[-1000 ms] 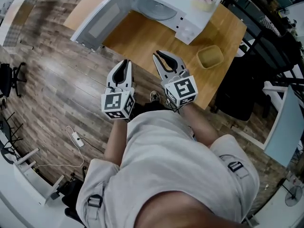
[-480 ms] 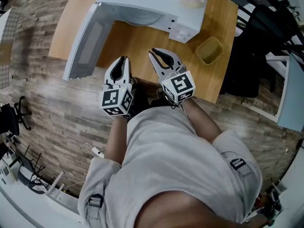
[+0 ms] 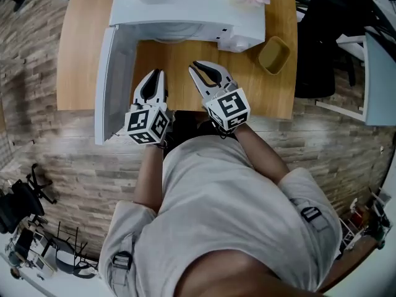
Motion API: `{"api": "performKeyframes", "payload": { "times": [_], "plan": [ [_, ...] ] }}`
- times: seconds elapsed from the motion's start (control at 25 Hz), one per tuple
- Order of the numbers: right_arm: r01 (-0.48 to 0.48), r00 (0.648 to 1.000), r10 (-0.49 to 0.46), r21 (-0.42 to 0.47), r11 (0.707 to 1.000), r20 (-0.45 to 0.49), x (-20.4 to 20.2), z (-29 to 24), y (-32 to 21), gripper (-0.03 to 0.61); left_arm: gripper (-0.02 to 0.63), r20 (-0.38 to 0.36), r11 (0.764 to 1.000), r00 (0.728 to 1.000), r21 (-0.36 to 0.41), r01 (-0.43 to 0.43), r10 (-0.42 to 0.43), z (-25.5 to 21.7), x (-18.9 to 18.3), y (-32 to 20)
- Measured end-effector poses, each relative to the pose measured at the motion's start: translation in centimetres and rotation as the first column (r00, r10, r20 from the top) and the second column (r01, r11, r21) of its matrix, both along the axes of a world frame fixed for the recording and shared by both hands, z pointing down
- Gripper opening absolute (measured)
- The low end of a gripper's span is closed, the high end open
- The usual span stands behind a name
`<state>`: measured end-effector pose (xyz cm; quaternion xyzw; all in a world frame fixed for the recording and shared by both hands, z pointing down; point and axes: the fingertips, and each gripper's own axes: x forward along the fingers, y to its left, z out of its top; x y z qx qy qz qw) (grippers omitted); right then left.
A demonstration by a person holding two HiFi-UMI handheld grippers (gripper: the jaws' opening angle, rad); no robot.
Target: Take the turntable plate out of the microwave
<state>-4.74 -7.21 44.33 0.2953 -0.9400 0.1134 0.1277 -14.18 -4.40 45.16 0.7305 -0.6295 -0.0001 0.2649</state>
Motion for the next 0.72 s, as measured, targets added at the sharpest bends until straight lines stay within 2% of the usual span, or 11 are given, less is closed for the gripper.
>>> {"api": "performKeyframes", "payload": {
  "times": [0.32,0.52,0.72],
  "plan": [
    [-0.149,0.988,0.147,-0.06,0.987,-0.041,-0.9,4.1,-1.4,0.055,0.06,-0.087,0.993,0.991,-0.048,-0.106,0.102,4.1,-1.1,-2.6],
    [-0.225,0.974,0.223,-0.118,0.967,-0.031,-1.1,6.8,-2.0,0.061,0.06,-0.175,0.991,0.98,-0.083,-0.106,0.09,6.9,-2.0,-3.4],
    [-0.279,0.96,0.279,-0.153,0.948,-0.021,-0.5,9.1,-3.1,0.064,0.06,-0.21,0.983,0.971,-0.113,-0.142,0.116,9.3,-1.4,-4.5]
  ]
}}
